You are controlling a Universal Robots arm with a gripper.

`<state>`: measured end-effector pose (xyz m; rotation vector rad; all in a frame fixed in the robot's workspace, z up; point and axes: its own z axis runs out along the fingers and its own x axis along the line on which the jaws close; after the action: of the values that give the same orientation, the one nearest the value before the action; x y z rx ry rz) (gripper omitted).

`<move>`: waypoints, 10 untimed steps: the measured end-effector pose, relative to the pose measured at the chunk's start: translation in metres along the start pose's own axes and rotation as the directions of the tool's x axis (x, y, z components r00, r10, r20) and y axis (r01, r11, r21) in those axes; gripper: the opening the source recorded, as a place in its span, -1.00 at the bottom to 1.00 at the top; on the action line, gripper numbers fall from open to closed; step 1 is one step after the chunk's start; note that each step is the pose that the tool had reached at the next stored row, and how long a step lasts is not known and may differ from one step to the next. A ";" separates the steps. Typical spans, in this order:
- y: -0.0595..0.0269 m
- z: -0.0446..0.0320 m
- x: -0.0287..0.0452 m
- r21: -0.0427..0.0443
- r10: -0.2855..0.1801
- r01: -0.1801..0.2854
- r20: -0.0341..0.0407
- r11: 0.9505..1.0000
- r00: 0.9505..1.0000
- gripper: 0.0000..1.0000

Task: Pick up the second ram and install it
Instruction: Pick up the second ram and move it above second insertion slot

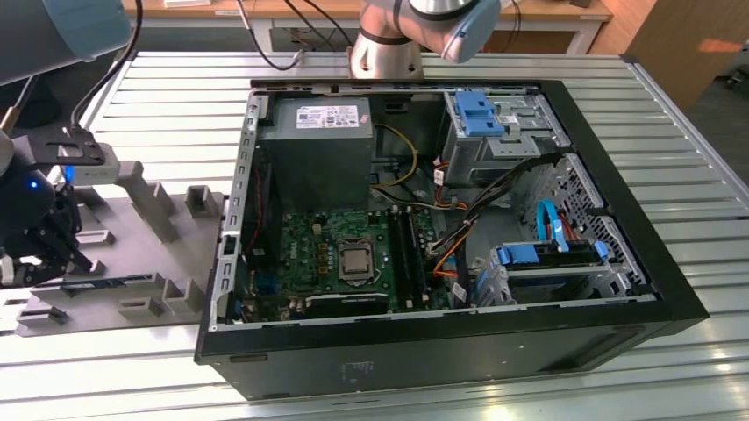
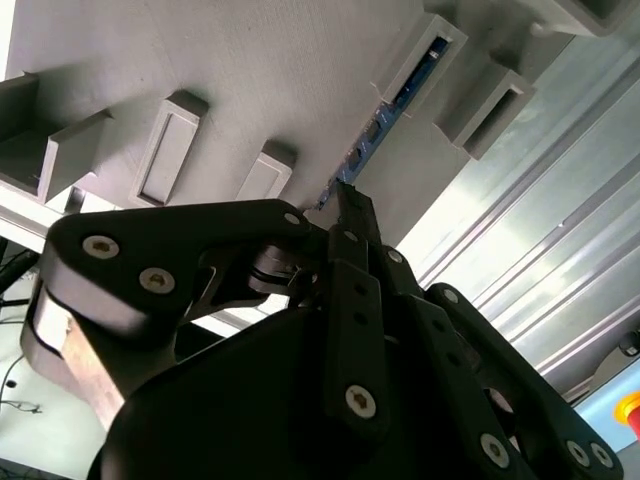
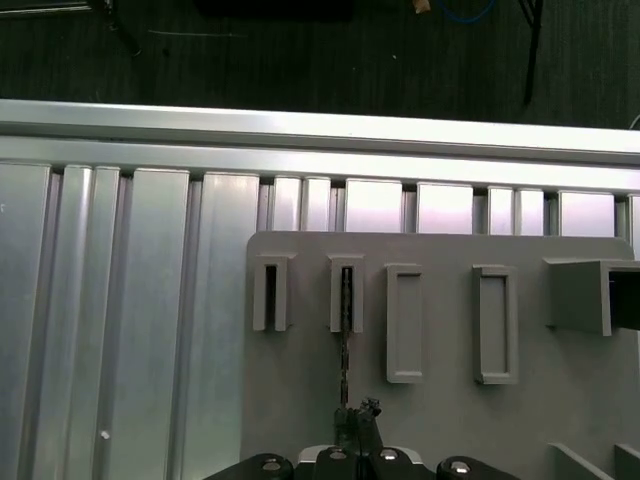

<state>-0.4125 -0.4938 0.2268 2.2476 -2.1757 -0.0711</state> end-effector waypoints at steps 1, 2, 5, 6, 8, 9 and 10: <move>0.0000 0.0000 0.0000 0.000 0.000 0.000 0.000 1.000 1.000 -0.77; 0.0000 0.0000 0.0000 0.000 0.000 0.000 0.000 1.000 1.000 -0.77; 0.0000 0.0002 0.0000 0.000 0.000 0.000 0.000 1.000 1.000 -0.54; 0.0000 0.0002 0.0000 0.000 0.000 0.000 0.000 1.000 1.000 -0.42; 0.0000 0.0003 0.0000 0.000 0.000 0.000 0.000 1.000 1.000 -0.29; 0.0000 0.0003 0.0000 0.000 0.000 0.000 0.000 1.000 1.000 -0.18; 0.0000 0.0003 0.0000 0.000 0.000 0.000 0.000 1.000 1.000 -0.18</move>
<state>-0.4125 -0.4938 0.2265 2.2476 -2.1757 -0.0711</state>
